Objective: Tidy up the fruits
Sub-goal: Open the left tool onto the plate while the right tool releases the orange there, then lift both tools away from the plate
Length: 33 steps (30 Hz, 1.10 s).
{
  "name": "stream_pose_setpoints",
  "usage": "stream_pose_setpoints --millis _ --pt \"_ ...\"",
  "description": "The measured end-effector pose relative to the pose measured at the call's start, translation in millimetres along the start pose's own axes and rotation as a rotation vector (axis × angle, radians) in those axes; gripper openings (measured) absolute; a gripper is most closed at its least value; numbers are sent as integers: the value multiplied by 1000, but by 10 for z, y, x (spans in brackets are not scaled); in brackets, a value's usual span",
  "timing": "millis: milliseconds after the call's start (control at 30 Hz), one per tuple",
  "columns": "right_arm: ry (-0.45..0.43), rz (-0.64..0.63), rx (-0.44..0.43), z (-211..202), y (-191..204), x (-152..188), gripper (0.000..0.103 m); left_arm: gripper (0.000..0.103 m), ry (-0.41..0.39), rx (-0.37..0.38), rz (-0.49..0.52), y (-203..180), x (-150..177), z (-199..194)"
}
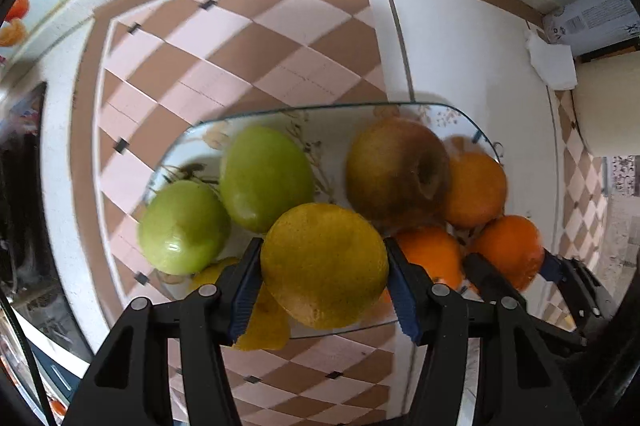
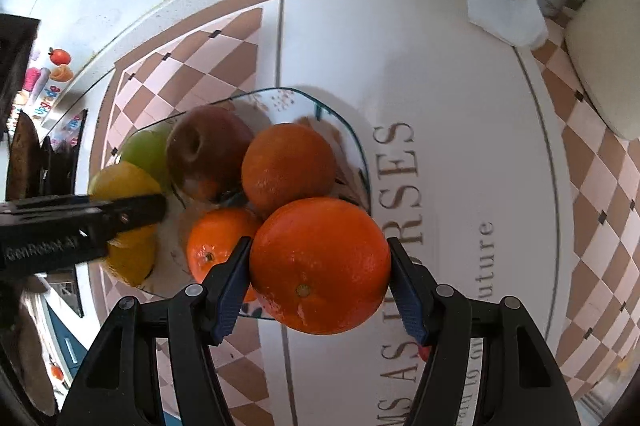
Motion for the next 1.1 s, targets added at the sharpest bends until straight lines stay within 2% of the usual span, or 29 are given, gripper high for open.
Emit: stream_pose_setpoints --millis 133,167,233,267,367,467,567,733,833,1100 --pt "23 63 -68 81 -80 -42 68 59 14 14 -24 24 -8 41" --pt "22 71 -78 80 -94 -47 72 62 6 15 -22 27 -10 24" --pt "10 83 -79 48 -125 -49 86 88 -13 5 -14 31 -13 -25" --pt "5 86 -88 32 -136 -48 87 90 -23 4 -10 32 -11 -57" --pt "6 97 -94 -6 -150 -42 87 91 -39 0 -4 43 13 -142" --pt "-11 90 -56 -86 -131 -13 94 91 -74 -6 -13 99 93 -236" --pt "-53 63 5 -261 -86 47 94 91 -129 -17 -41 203 255 -347" --pt "-105 7 73 -545 64 180 94 91 -225 -92 -58 366 492 -541" --pt "-120 -11 91 -679 168 266 94 91 -269 -124 -66 411 651 -625" --pt "-190 -65 114 -1069 417 545 94 91 -371 -129 -83 392 1048 -943"
Point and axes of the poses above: each gripper's, at about its wrist camera, not at the fingertips, and z roughly the way its jaws point, y to its left, x to its underside, the point moved 2 cm from there along z, roughly the way its jaws point
